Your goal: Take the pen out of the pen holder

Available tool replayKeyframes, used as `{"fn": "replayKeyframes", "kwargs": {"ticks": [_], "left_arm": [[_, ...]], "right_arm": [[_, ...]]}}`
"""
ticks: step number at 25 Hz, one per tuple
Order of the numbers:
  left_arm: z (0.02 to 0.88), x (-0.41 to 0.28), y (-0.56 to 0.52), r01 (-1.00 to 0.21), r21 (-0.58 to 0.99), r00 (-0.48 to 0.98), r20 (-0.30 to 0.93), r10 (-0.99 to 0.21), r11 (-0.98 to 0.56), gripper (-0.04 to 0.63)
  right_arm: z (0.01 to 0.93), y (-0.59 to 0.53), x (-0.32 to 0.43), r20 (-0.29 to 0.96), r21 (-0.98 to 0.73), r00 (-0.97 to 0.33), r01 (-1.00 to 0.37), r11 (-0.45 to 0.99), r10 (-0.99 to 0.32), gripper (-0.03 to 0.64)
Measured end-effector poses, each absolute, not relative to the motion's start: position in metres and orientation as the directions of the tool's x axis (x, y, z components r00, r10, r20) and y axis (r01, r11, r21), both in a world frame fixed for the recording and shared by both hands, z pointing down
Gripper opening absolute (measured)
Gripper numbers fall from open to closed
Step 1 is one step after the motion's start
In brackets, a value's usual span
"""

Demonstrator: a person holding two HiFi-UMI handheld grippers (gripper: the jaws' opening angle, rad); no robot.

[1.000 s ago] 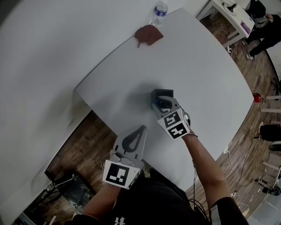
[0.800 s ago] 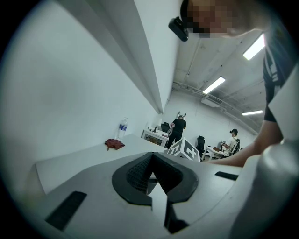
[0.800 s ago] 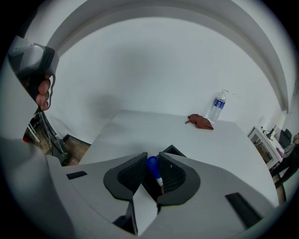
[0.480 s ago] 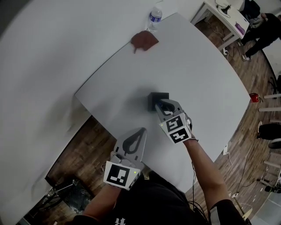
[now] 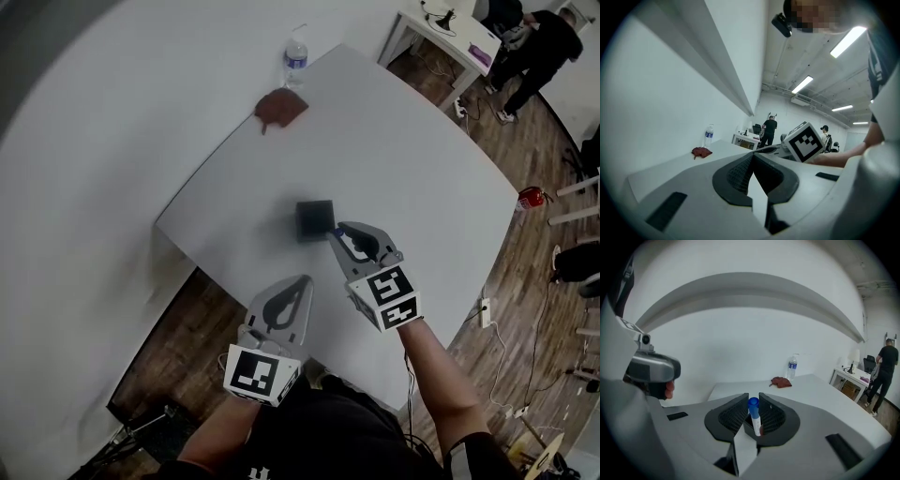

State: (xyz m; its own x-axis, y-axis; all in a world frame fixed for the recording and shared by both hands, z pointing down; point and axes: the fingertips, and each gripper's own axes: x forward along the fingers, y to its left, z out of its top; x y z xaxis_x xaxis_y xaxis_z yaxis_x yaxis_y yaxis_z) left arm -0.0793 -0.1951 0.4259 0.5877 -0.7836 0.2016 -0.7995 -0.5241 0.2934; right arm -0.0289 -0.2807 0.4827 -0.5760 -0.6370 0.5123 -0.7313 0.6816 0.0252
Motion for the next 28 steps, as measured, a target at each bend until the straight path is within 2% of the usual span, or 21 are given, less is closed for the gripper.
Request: {"fn": "replayKeyframes", "kwargs": {"ticks": [28], "left_arm": [[0.328,0.015,-0.060,-0.809,0.178,0.585,0.143,-0.799,-0.560,0.006]], "right_arm": [[0.316,-0.102,0.049,0.236,0.008,-0.681,-0.712,0.702,-0.694,0.072]]}}
